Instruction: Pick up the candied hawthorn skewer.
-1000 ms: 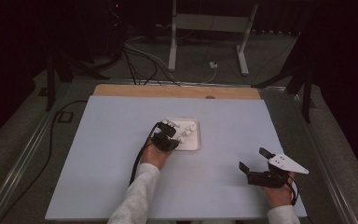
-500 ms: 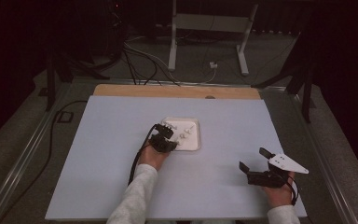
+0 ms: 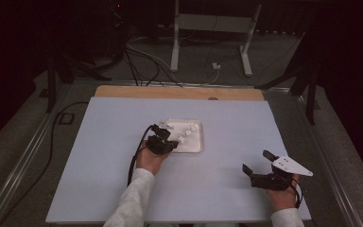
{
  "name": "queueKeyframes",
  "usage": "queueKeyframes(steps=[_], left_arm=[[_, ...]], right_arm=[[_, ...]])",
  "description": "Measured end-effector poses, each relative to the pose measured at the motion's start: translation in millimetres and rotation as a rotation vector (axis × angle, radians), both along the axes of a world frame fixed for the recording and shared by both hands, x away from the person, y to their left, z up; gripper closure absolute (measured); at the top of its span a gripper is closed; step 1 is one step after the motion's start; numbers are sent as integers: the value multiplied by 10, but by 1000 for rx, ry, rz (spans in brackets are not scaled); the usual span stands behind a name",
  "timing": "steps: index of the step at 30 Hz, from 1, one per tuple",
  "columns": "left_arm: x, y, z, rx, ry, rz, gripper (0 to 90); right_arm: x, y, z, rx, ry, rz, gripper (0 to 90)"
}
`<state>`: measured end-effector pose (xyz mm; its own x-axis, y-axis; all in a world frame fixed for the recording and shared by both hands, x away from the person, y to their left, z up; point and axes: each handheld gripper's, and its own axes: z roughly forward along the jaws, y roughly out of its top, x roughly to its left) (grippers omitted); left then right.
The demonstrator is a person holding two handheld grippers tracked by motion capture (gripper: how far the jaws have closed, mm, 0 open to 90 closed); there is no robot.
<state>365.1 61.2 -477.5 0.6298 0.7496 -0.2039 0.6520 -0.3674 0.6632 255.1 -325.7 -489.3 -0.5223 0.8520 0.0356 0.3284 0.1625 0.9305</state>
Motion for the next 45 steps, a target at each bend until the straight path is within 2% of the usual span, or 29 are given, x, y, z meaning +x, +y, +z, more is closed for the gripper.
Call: queueKeyframes(steps=[7,12,15,20,27,33,34,36,37,43,45], left_arm=[[-154,160,110,-45,-51,16,900],[-290,289,133,-81,-80,24,900],[-372,358,136,-90,-101,21,900],[-471,475,175,-106,-137,20,900],[-559,607,213,-125,-175,4,900],[-617,657,199,-142,-192,3,900],[-620,661,198,-135,-196,1,900],[-626,681,200,-154,-202,0,900],[-629,684,201,-161,-209,-1,900],[-667,662,186,-164,-223,-21,900],[-676,671,192,-170,-226,-22,900]], right_arm=[[-10,0,16,51,7,-7,0],[-14,18,50,133,37,9,0],[3,51,74,138,45,18,0],[50,144,201,139,54,50,0],[233,279,322,161,92,84,0],[437,443,439,208,129,128,0],[470,483,460,207,130,135,0],[550,621,536,195,130,164,0],[550,621,536,195,130,164,0],[685,973,736,158,111,222,0],[709,1016,752,157,107,234,0]])
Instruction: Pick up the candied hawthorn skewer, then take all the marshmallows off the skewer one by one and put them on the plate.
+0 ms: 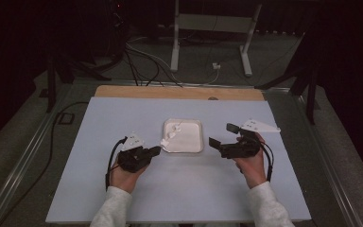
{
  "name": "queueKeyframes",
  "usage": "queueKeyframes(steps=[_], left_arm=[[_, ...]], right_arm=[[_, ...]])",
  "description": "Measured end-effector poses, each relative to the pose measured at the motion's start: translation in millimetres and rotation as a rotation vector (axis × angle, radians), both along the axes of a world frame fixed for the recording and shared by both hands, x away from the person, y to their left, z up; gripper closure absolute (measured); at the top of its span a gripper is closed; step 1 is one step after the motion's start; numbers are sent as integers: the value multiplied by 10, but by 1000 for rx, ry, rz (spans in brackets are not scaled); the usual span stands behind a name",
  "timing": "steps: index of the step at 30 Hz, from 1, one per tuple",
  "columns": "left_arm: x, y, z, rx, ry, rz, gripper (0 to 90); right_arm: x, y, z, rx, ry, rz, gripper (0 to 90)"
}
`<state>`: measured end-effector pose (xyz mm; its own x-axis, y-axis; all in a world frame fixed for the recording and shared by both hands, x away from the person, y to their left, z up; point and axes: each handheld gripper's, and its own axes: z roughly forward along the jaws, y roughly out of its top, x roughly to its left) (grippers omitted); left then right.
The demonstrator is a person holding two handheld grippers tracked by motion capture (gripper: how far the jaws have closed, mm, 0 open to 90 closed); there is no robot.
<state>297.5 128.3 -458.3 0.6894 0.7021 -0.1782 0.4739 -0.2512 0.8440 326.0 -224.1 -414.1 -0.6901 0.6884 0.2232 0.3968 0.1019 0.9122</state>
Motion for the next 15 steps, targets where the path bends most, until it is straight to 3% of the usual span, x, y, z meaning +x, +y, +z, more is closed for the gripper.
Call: queueKeyframes(steps=[5,10,15], left_arm=[[-9,51,19,-20,-13,11,900],[-25,72,14,-33,-25,13,900],[-32,69,22,-45,-36,13,900]], right_arm=[[130,173,2,-3,-11,47,0],[220,320,-45,17,13,97,0],[303,435,-117,50,100,147,91]])
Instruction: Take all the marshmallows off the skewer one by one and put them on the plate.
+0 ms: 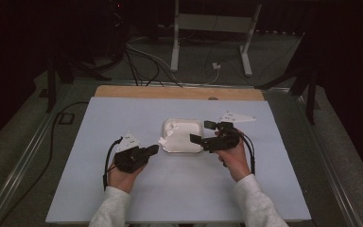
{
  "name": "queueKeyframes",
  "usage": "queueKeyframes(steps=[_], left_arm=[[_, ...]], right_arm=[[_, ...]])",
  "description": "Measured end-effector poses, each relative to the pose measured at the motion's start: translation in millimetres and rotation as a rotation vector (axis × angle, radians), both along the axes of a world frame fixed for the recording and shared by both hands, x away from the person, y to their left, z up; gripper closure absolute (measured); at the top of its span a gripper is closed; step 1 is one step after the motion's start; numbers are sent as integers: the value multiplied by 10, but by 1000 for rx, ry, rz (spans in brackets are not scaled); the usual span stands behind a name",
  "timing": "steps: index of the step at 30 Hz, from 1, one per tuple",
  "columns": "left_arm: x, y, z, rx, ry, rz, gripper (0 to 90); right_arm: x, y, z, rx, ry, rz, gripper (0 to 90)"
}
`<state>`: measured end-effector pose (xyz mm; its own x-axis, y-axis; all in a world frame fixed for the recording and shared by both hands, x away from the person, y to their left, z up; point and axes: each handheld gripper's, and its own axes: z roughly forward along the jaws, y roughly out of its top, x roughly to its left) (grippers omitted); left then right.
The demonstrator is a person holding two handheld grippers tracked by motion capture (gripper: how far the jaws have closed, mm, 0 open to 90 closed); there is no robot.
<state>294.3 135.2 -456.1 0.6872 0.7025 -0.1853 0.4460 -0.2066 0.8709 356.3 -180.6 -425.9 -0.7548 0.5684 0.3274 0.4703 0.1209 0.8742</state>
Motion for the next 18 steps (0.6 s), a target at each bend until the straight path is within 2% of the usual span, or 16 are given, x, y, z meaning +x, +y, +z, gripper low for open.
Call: queueKeyframes(steps=[5,7,10,13,18], left_arm=[[-17,-20,0,-5,-19,-16,900],[-23,-35,2,-1,-22,-20,900],[-25,-60,-3,-1,-27,-28,900],[-30,-83,-8,0,-30,-35,900],[-39,-133,-17,0,-42,-50,900]], right_arm=[[63,113,-73,15,53,54,242],[81,142,-96,40,84,67,352],[113,157,-119,93,125,80,463],[143,156,-123,136,160,80,522],[175,186,-136,175,194,90,567]])
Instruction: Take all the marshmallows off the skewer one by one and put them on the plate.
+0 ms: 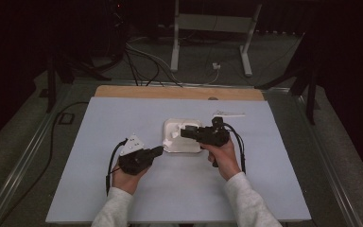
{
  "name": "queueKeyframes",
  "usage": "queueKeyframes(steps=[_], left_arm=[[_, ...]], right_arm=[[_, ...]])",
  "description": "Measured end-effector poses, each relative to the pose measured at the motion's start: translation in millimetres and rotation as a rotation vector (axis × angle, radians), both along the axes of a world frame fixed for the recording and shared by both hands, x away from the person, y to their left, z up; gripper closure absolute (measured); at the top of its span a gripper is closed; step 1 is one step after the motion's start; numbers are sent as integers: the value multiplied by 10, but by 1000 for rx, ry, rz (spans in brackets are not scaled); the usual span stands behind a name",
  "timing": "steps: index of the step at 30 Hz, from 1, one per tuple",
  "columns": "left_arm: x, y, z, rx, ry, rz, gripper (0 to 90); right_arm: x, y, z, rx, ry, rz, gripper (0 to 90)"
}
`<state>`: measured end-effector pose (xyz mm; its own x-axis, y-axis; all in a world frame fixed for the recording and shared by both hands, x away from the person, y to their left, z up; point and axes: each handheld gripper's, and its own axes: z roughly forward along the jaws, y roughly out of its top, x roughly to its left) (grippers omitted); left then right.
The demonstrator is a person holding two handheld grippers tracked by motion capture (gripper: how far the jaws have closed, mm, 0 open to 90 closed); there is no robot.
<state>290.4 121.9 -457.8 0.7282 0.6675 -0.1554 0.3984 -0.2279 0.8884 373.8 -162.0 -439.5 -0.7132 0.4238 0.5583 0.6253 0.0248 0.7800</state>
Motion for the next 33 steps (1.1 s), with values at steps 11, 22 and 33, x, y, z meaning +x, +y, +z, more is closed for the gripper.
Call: queueKeyframes(steps=[11,22,33], left_arm=[[-13,-83,-35,32,-12,-27,900],[-13,-75,-45,31,-29,-30,900],[-21,-21,-71,52,-53,-22,900]], right_arm=[[31,67,-3,35,54,-5,667],[22,114,47,36,60,-18,757],[-18,114,132,38,39,-87,792]])
